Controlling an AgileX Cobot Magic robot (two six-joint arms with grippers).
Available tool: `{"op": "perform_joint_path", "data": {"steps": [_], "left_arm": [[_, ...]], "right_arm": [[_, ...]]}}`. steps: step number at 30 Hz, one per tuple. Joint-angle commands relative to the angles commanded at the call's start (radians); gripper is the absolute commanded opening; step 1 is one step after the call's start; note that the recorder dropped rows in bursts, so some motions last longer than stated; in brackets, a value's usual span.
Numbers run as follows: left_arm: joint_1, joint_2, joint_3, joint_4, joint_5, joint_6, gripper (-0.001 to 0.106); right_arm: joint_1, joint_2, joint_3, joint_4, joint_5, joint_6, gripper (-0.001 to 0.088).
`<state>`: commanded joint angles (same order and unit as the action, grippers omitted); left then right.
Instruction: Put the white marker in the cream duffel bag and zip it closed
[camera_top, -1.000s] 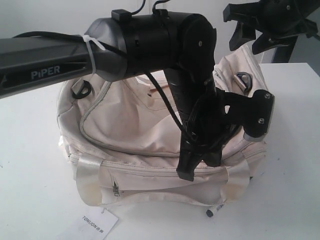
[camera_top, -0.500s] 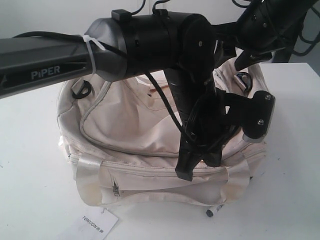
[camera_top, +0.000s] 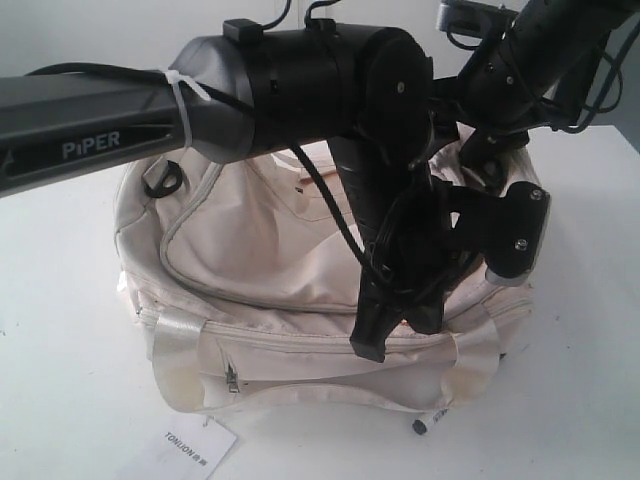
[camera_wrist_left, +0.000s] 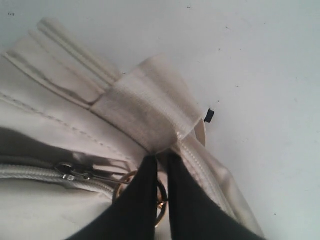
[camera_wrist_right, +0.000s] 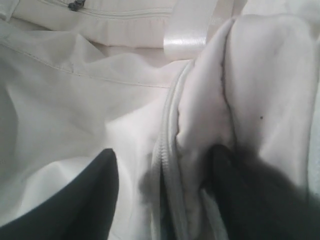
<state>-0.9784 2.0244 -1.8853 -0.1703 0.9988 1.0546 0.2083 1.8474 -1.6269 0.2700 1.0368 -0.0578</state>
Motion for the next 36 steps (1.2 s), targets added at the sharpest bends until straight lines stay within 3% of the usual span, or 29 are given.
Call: {"op": "perform_joint_path", "data": {"steps": [8,13,29,36], "left_arm": [[0.000,0.000,0.000,0.000,-0.002,0.000,0.000],[0.000,0.000,0.000,0.000,-0.002,-0.002,0.000],[0.000,0.000,0.000,-0.002,0.023,-0.017,0.000],[0.000,0.000,0.000,-0.002,0.072,-0.174,0.000]], "right_arm": [[0.000,0.030,0.000,-0.006,0.046,0.000,0.0290],[0.000,0.025,0.000,-0.006,0.046,-0.002,0.0011],[0.000,-0.077,0.000,-0.011,-0.011,-0.002,0.0000],[0.000,-0.082,0.000,-0.011,-0.013,-0.019,0.0000]]}}
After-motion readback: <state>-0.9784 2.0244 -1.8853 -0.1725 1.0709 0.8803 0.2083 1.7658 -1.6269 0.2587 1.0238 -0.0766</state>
